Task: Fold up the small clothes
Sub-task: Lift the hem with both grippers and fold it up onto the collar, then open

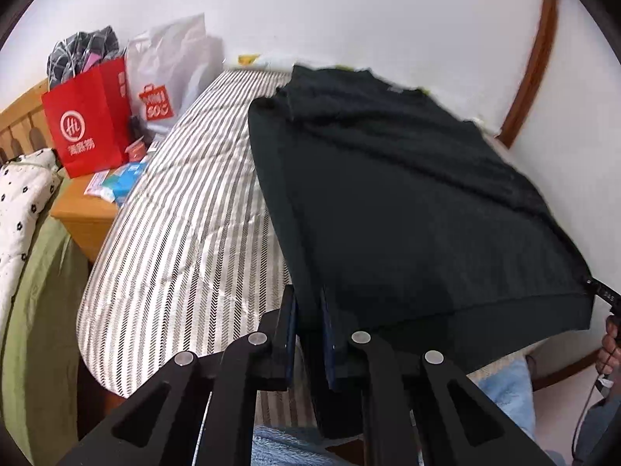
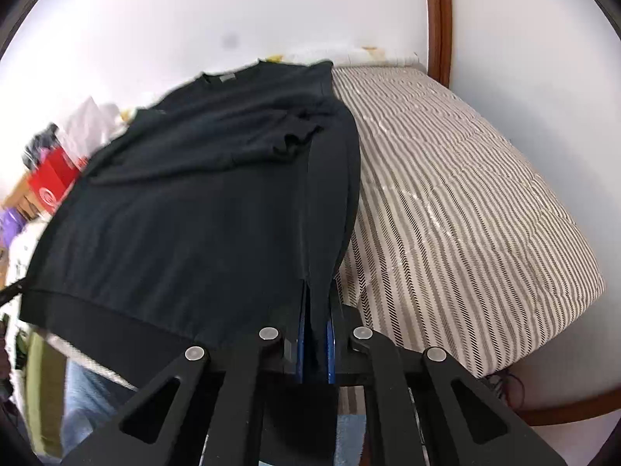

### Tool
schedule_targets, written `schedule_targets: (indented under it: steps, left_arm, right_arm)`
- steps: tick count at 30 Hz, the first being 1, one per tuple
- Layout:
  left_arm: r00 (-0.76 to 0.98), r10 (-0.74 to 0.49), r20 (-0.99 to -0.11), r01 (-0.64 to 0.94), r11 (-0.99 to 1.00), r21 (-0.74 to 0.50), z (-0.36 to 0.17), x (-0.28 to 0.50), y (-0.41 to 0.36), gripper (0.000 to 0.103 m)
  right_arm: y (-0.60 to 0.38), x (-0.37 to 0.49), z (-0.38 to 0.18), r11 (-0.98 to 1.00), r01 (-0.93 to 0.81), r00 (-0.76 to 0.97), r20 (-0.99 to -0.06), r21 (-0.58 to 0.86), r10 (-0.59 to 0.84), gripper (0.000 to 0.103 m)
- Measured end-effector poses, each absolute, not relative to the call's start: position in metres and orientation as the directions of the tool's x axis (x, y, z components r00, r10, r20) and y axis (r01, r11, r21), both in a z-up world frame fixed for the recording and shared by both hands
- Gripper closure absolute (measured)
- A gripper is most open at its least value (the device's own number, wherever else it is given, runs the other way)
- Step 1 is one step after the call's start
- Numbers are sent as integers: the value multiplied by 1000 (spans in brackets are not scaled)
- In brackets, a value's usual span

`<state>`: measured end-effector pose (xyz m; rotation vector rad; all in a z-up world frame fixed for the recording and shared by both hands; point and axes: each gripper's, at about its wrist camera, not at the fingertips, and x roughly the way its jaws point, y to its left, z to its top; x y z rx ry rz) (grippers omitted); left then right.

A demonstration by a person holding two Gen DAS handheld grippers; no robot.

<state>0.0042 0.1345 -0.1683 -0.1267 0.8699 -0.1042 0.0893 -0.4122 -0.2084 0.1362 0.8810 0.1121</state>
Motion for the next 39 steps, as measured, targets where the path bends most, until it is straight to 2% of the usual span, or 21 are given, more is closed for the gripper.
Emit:
schedule_targets:
  steps: [9,16,20,31,35,39]
  left_arm:
    - [678,-233,-697,63,964,-260,-145,8,145,92]
    - [762,-175,-624,44,975,-220,-96,62,138,92]
    - [786,-161,-597,27,973,-228,-78,107,139,92]
    - [761,-129,-636,-32,972,-235,-94,232,135,92]
    - [729,-127,-673,-49,971,-236,-115,273,131,92]
    - [694,-123,-709,-53,974,-222,-135,299,126,91]
  right_arm:
    - [-417,84,-185,975,-74,673,-711,211,205,95]
    - [-411,126,-127,970,-135,771,-593,204,232,95]
    - [-418,170,-105,962,-124,787,-567,241,244,95]
    - [-410,305,-106,941,-82,772,-576,329,269,95]
    - [-414,346,-127,923,-39,750,-599,382,279,95]
    - [-413,377,-153,932,-2,719,-647,363,254,95]
